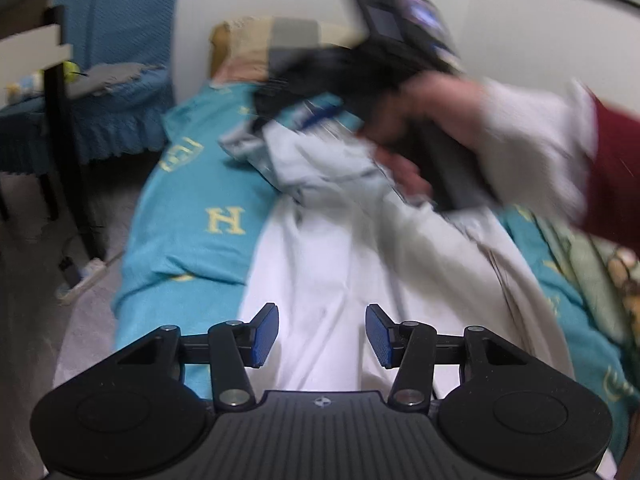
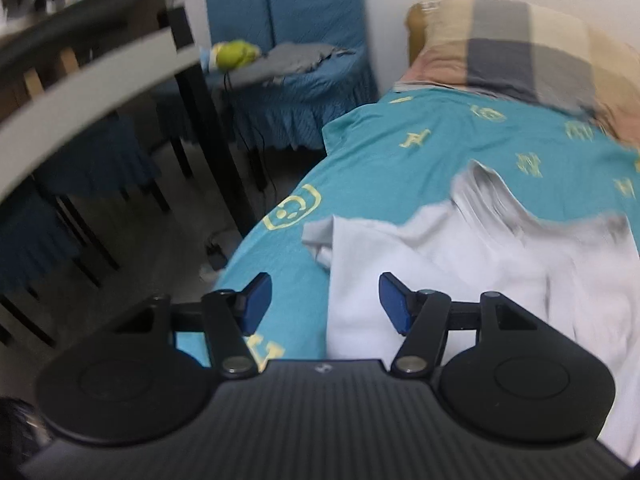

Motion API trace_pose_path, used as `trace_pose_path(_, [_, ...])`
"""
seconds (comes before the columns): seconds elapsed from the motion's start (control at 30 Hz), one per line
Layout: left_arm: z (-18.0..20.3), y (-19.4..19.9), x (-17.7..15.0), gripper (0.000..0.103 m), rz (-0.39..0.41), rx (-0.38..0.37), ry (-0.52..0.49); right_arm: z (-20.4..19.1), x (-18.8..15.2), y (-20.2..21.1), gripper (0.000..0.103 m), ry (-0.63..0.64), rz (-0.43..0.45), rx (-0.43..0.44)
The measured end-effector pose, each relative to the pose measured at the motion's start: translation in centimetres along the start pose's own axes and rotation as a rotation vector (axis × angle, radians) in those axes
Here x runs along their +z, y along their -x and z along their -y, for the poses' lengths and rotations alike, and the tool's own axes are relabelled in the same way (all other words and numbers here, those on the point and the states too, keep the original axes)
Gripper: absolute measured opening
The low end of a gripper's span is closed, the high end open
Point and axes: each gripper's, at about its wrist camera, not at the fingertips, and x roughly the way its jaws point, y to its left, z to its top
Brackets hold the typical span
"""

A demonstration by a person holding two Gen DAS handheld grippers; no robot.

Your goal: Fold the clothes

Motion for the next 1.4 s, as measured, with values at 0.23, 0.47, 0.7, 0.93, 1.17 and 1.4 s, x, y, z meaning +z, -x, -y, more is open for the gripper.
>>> trace_pose_path(0.23, [1.2,-2.5,-1.6,0.036,-0.055,0.008,-0.108,-0.4,1.6,-4.3,0.007,0.109,-0.037,-0.197])
trace_pose_path(0.47, [2.0,-1.5,-1.8,0.006,0.011,0.031,-0.167,5.2,5.1,-1.1,0.004,-0.089,0.054,-0.211])
trace_pose_path(0.7, [2.9,1.0,-1.0,0.005,0.059,-0.090,-0.194,14.5,5.8,-0.4,0.004,-0.369,0.023,-0.223])
trace_pose_path(0.93, [3.4,-1.2,-1.6,0.005,-0.033,-0.131,-0.212,21.4,0.8,-4.7,0.004,-0.538,-0.105,-0.209])
trace_pose_path(1.17, [3.2,-2.1,-1.6,0.029,-0.054,-0.130,-0.185,21.7,-1.0,-2.9,0.008,-0.538,-0.024,-0.104])
trace_pose_path(1.4, [1.9,0.3,-0.1,0.054,0.040,-0.171,-0.061,21.3,-2.9,3.9,0.059,-0.514,0.070,-0.082])
